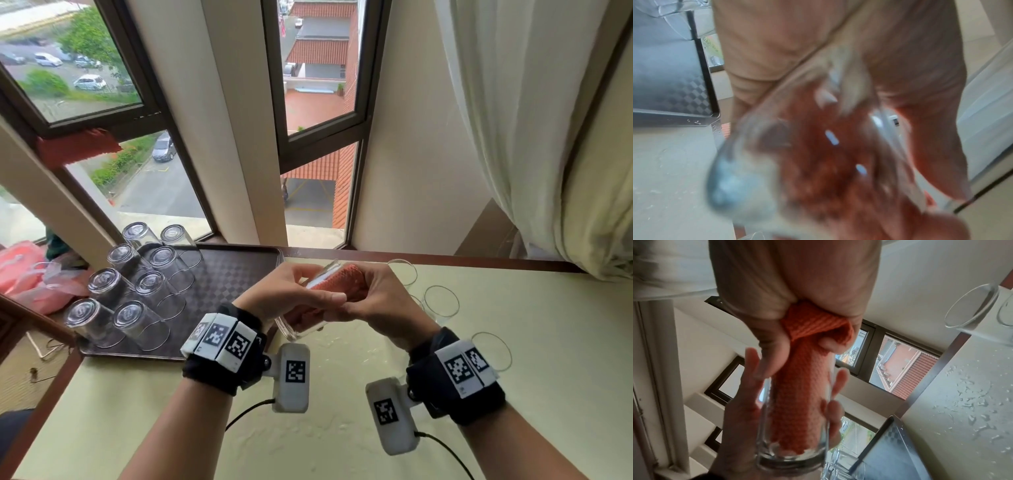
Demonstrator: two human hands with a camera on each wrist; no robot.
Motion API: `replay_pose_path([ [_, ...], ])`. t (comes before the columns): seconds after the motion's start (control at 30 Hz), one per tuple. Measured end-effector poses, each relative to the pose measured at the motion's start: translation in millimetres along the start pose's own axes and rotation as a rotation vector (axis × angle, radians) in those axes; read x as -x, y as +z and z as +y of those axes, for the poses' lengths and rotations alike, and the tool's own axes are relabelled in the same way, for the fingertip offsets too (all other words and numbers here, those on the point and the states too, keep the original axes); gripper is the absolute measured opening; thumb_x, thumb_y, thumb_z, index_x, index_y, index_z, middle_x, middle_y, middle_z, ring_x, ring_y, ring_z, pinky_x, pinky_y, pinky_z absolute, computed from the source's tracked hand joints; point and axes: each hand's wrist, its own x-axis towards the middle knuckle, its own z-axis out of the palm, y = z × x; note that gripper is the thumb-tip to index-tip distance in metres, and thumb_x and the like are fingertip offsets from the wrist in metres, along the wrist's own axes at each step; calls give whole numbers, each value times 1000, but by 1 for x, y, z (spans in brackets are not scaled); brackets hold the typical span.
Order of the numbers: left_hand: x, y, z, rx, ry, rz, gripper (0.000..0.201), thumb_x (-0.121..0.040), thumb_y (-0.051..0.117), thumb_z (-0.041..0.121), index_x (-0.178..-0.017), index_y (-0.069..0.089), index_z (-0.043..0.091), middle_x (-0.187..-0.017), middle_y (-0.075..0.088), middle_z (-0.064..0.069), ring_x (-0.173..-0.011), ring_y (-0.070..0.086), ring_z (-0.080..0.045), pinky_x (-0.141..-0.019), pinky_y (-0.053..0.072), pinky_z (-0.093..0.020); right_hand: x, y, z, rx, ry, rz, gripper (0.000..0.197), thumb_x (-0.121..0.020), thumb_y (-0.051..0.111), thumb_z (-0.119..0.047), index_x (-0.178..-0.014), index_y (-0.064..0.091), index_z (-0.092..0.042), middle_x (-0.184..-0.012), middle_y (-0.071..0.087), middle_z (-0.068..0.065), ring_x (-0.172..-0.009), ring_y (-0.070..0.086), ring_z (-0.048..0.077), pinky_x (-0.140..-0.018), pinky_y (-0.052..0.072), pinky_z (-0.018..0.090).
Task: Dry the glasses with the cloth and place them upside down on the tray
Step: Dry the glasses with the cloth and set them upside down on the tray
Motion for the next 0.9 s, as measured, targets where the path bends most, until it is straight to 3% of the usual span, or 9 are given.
replay_pose_path([
  [0.13, 4, 2, -5, 158, 37, 31, 101, -39, 91, 66, -124, 65, 18, -104, 75, -8, -82, 72, -21, -68, 57, -27, -2, -4, 1, -158, -49, 131, 46, -59, 72, 28, -68, 77, -16, -71, 74, 1, -68, 70, 14, -60, 58, 26],
  [0.23, 8, 1, -6, 353, 40, 72, 109, -40, 91, 66, -133, 59, 19, -115, 72, -11, -90, 71, -27, -65, 58, -26, -5, -10, 0, -212, -131, 237, 39, -50, 75, 16, -70, 78, -18, -71, 74, -1, -69, 70, 12, -60, 58, 24],
  [0.37, 6, 3, -4, 418, 35, 79, 91, -40, 94, 61, -108, 67, 7, -80, 68, -10, -56, 66, -21, -44, 47, -20, -10, -9, -5, -97, -229, 201, 41, -53, 74, 10, -76, 79, -23, -75, 74, -3, -73, 69, 12, -62, 59, 25],
  [0.47, 6, 3, -5, 392, 111, 179, 89, -40, 96, 57, -103, 69, 0, -76, 68, -14, -46, 61, -19, -40, 45, -20, -12, -10, -6, -31, -204, 151, 34, -54, 73, 8, -78, 73, -14, -72, 70, -4, -71, 64, 12, -62, 57, 24],
  [0.53, 6, 3, -5, 303, 173, 274, 87, -39, 96, 55, -104, 72, 2, -79, 71, -16, -47, 61, -21, -42, 47, -22, -12, -13, -6, -68, -126, 121, 32, -54, 72, 3, -85, 68, -4, -68, 67, -4, -63, 59, 8, -56, 52, 19],
  [0.67, 8, 9, -3, 113, 311, 346, 60, -51, 92, 30, -106, 72, 15, -91, 77, -10, -64, 68, -24, -51, 57, -26, -7, -20, -2, -149, 14, 112, 55, -55, 79, -15, -101, 61, 11, -69, 59, 5, -51, 44, 7, -45, 35, 17],
  [0.73, 8, 12, -4, 88, 340, 357, 58, -52, 92, 26, -106, 71, 19, -96, 77, -9, -68, 69, -26, -54, 58, -28, -6, -20, -3, -151, 33, 135, 45, -60, 74, -7, -101, 62, 8, -69, 61, 3, -50, 46, 6, -45, 36, 16],
  [0.8, 6, 10, -6, 124, 327, 362, 60, -52, 91, 33, -107, 72, 17, -95, 77, -9, -67, 68, -27, -53, 58, -29, -6, -18, -6, -136, 12, 149, 37, -65, 72, -5, -100, 63, 3, -71, 64, 1, -53, 52, 3, -47, 41, 16],
  [0.9, 3, 6, -9, 220, 276, 344, 64, -46, 94, 44, -102, 75, 19, -91, 77, -8, -66, 65, -28, -52, 56, -29, -7, -16, -7, -33, -81, 206, 30, -77, 75, 2, -102, 60, -5, -84, 67, 3, -69, 65, 5, -61, 52, 17],
])
